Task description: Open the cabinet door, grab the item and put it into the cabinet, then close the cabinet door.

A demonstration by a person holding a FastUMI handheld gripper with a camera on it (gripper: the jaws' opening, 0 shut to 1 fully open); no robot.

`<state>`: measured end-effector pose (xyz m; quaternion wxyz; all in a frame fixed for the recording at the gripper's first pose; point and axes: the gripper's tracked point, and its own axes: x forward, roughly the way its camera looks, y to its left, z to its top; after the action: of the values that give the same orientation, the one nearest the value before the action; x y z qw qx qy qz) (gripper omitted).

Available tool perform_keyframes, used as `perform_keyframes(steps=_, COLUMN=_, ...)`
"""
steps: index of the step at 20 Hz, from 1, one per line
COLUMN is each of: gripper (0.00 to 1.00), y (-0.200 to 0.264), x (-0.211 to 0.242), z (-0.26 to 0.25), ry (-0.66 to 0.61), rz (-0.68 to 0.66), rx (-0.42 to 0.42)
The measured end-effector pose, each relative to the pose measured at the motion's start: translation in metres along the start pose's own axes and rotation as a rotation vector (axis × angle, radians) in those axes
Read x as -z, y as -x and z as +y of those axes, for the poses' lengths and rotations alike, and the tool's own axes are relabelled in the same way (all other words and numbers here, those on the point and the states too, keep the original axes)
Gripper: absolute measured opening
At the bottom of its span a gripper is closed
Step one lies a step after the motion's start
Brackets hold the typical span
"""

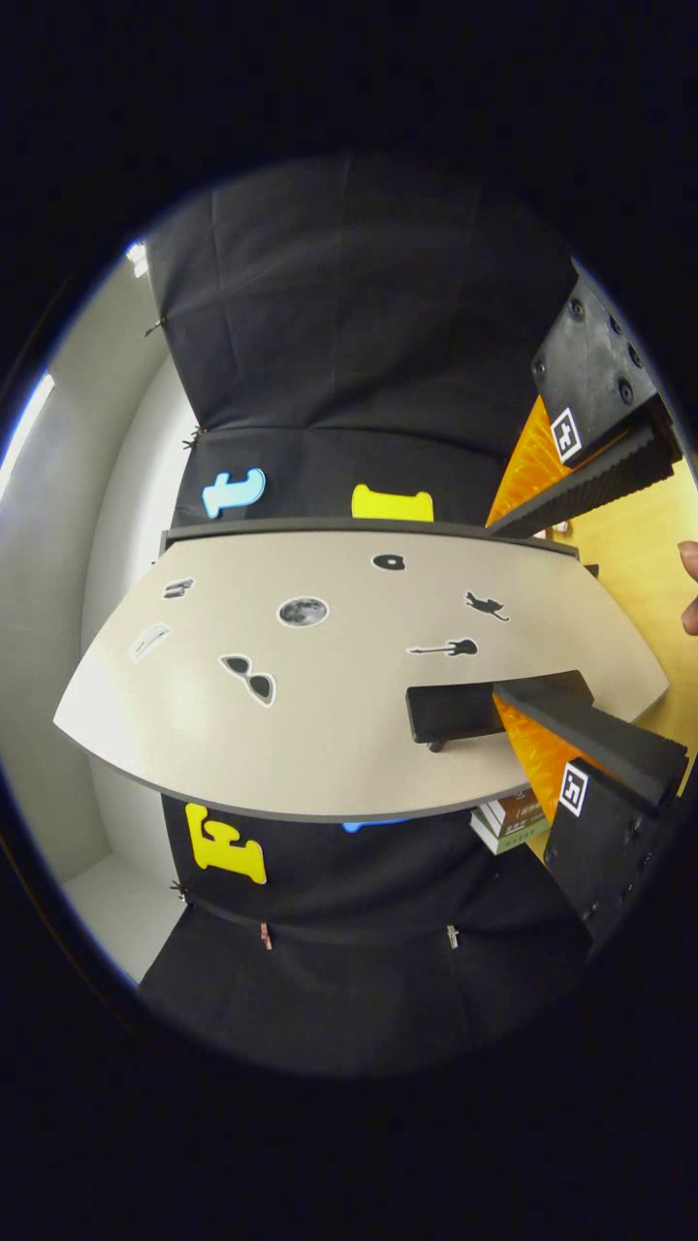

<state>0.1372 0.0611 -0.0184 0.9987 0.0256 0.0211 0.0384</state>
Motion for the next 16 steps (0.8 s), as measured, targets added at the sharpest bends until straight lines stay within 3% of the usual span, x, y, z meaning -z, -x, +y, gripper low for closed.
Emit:
perform_keyframes(steps=6, gripper=0.98, y=-0.007, x=-0.001, z=0.049, ry=0.002, rz=-0.004, rx=-0.095)
perform_keyframes(steps=16, gripper=0.98, y=-0.005, x=-0.007, z=0.057, ry=0.018, rz=-0.031, rx=-0.074)
